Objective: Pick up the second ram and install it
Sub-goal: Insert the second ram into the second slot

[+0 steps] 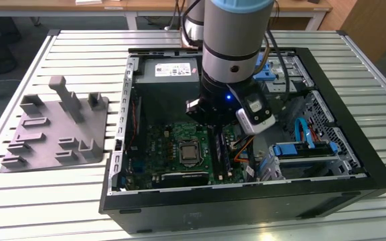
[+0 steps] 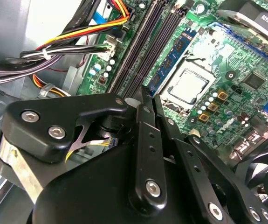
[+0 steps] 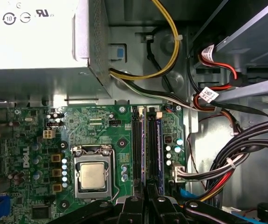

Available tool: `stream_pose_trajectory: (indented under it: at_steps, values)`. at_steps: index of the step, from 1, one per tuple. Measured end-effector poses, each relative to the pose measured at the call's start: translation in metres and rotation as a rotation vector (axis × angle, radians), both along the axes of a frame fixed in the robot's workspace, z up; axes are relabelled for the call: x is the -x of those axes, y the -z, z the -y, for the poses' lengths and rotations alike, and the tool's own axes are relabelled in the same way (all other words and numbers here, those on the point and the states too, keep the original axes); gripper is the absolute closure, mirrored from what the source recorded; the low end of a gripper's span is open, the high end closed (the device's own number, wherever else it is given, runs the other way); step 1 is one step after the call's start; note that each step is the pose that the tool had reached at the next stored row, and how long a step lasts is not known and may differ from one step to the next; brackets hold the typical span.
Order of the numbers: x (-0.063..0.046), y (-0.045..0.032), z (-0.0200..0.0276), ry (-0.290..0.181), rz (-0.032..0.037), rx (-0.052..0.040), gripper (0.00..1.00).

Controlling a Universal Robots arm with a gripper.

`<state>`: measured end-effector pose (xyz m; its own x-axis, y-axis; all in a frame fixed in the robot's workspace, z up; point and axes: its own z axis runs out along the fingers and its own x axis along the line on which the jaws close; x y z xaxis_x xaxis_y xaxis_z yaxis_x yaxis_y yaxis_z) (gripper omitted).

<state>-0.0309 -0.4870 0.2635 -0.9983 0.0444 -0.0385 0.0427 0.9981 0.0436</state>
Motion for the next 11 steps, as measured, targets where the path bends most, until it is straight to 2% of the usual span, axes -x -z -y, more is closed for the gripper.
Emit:
stream_pose_trajectory:
  at_steps: [11]
  values:
    - [0.0000,0.0069,0.0000,0.000,-0.0001,0.0000,0.86]
